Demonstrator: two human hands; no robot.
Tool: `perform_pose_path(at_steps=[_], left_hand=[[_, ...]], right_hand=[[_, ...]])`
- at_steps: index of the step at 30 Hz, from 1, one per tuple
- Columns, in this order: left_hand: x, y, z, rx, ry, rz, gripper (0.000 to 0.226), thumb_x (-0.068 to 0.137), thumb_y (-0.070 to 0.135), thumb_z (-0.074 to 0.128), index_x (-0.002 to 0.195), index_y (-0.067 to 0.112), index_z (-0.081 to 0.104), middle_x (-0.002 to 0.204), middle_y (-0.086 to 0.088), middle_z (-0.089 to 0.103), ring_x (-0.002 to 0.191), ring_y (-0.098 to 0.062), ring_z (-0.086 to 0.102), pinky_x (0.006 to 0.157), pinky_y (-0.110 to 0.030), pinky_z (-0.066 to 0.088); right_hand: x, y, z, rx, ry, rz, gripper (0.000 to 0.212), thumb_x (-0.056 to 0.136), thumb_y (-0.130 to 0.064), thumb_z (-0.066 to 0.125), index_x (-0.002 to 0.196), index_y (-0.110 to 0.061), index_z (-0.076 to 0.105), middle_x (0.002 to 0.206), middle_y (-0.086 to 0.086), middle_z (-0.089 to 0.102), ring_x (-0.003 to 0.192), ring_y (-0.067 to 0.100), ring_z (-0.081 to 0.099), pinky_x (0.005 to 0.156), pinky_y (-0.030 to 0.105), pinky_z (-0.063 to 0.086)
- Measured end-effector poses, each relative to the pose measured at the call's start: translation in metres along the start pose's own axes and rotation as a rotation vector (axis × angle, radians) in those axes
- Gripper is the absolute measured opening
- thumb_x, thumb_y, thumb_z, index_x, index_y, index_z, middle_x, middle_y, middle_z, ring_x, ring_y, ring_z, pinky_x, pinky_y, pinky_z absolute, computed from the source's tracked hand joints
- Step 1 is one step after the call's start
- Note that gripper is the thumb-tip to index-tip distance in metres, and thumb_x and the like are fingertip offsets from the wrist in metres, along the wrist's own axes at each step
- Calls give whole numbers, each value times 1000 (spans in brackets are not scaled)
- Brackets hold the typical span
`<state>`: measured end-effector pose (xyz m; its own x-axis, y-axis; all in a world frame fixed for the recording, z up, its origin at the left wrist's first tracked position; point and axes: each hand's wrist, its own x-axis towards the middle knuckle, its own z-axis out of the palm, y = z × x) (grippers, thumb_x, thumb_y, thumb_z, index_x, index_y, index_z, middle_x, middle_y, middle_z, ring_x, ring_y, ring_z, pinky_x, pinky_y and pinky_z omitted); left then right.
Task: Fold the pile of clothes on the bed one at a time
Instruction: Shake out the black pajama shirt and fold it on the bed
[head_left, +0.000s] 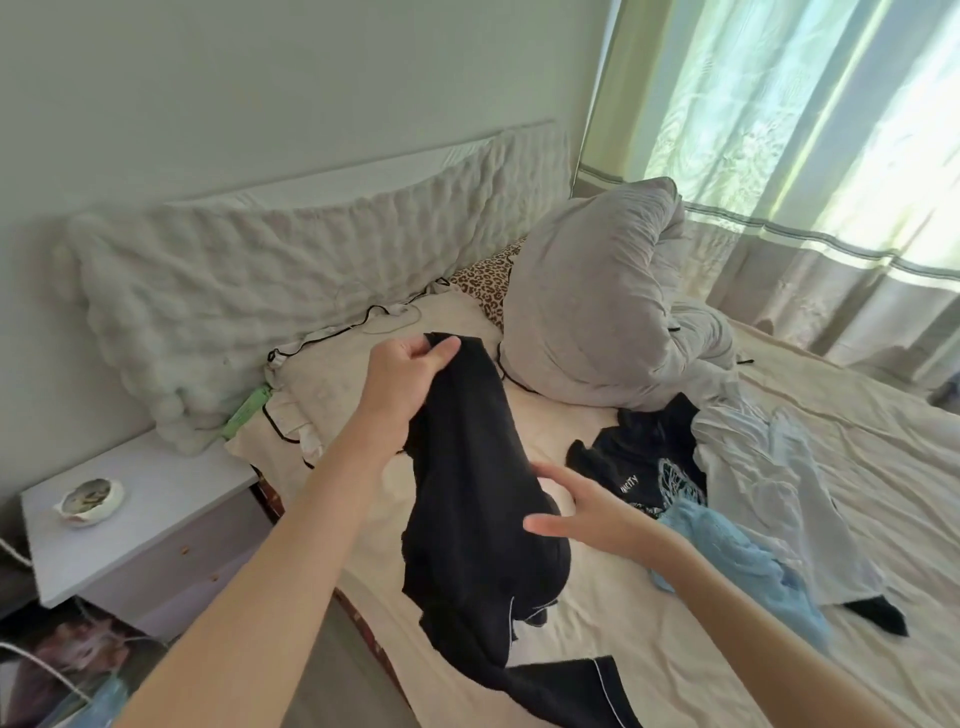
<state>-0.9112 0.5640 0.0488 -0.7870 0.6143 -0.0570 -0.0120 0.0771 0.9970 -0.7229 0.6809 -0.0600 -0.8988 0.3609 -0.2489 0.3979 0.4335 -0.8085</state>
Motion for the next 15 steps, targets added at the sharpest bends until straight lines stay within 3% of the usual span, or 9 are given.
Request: perform_pose_path(at_steps=[3,6,9,11,13,15], left_hand=[[2,8,5,-20,-24,14,8,86,17,66,81,12,71,84,-7,69,85,-21,62,79,-35,49],[2,10,4,-21,-49,21,7,86,17,66,85,14,72,82,-1,71,85,-18,65,78,-30,51],[3,9,-1,-39,-46,21,7,86,16,66,83,14,72,78,-1,71,78,-16,65,73,-28,52],[3,8,-5,-45,-33,21,8,86,16,66,82,14,72,75,0,70,73,-14,65,67,-26,51],[2,6,-9,-37,-22,23,8,87,16,65,81,15,72,76,-1,71,75,-15,65,67,-26,50],[3,3,-14,-16,-10,31,9,87,16,64,83,13,72,82,-5,70,79,-19,64,74,-32,51]], right_hand=[[4,16,2,-36,19,112,75,84,-41,68,146,-28,29,150,-11,31,138,8,28,111,25,22],[9,21,6,30,25,162,71,86,-38,67,145,-29,31,149,-8,35,133,13,37,108,32,33],[10,22,14,304,59,294,77,83,-40,69,146,-20,30,135,-3,50,111,12,58,89,28,50],[10,22,17,573,59,418,76,77,-43,73,139,-9,42,122,4,62,99,15,66,77,25,55],[11,20,17,835,26,499,53,72,-35,75,113,-3,63,105,8,71,88,18,68,74,25,56],[13,11,20,991,67,536,26,81,-14,71,103,0,66,89,9,72,78,19,67,69,26,55]])
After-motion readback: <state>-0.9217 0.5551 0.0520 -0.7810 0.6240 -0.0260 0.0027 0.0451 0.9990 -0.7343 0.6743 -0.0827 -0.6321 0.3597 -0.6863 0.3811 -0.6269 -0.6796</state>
